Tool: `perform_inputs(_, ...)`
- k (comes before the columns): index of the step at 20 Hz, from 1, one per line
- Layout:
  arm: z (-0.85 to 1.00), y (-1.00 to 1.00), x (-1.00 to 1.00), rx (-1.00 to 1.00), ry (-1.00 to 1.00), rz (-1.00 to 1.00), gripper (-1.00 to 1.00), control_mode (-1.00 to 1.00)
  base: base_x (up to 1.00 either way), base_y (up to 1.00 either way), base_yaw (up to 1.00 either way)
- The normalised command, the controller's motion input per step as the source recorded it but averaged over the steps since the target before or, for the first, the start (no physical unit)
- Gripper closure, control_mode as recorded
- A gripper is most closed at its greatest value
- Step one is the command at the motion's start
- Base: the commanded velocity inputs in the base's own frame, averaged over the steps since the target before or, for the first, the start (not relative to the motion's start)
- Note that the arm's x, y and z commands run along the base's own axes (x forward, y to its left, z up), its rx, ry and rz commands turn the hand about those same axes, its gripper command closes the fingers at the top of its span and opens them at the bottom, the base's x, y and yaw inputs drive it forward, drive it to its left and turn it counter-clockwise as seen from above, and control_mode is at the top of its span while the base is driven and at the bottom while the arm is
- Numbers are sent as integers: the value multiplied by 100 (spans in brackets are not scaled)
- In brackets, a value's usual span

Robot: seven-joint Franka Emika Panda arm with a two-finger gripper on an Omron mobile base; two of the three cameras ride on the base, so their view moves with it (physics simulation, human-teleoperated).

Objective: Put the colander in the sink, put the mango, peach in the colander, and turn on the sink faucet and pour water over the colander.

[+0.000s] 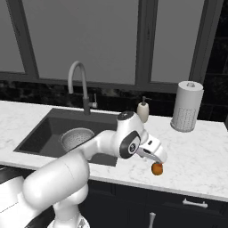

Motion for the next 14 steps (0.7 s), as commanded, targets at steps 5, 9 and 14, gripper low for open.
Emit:
perform_inputs(5, -10, -12, 0, 12, 0, 9, -100, -100, 0, 0, 0)
perform_inputs(9, -10, -15, 3, 13, 0, 9, -100, -100, 0, 0, 0)
perform_inputs(14, -13, -9, 20, 1, 4, 9, -100, -100, 0, 0, 0)
